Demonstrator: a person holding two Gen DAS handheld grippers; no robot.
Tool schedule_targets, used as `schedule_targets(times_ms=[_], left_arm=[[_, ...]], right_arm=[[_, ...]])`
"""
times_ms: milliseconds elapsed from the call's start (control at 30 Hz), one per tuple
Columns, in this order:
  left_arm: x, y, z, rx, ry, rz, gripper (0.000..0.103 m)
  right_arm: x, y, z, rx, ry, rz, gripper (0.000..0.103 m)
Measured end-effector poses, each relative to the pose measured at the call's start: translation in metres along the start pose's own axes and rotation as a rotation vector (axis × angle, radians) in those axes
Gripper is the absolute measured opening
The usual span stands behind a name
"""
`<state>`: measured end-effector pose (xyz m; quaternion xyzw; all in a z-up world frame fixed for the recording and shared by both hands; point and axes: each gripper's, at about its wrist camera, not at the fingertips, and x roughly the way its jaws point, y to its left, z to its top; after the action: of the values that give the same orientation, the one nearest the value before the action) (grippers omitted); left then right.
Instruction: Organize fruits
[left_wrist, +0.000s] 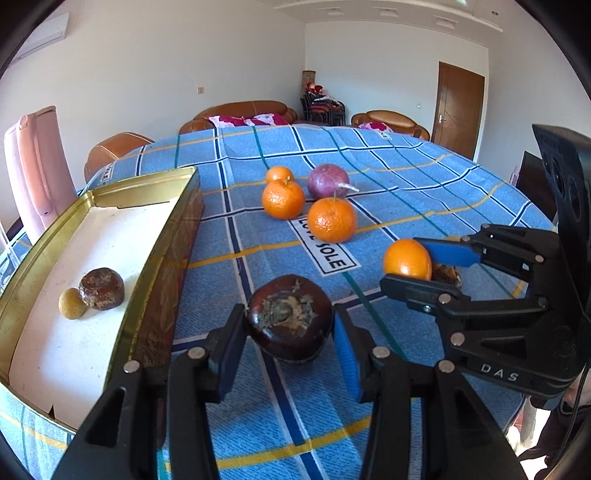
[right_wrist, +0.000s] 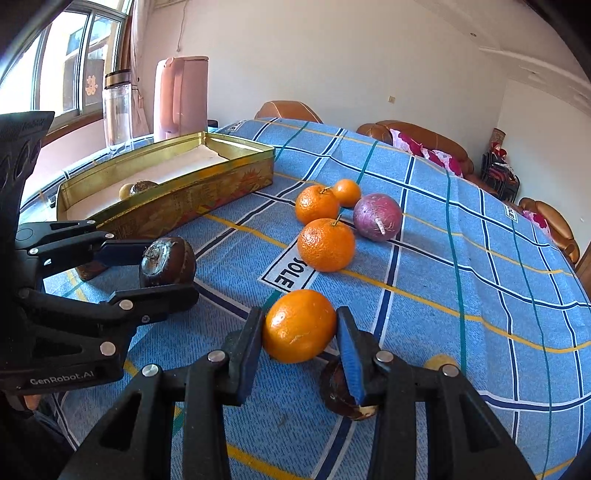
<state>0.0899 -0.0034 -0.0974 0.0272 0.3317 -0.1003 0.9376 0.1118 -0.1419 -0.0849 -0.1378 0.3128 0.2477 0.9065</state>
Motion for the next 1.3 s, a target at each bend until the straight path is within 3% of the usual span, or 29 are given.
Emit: schedule_targets(times_ms=[467,1300], left_arm=[[-0.016,0.003,-0.003,-0.018,-0.113,0.048,0.048],[-0.039,-0.006,-0.007,0.024,-0.274,0.133,0.048]], right_arm=[[-0.024,0.002,-0.004,-0.006,-0.160,-0.001,0.041],[-0.048,0.003,-0.015,-0.017,-0.324,0.022,0.041]])
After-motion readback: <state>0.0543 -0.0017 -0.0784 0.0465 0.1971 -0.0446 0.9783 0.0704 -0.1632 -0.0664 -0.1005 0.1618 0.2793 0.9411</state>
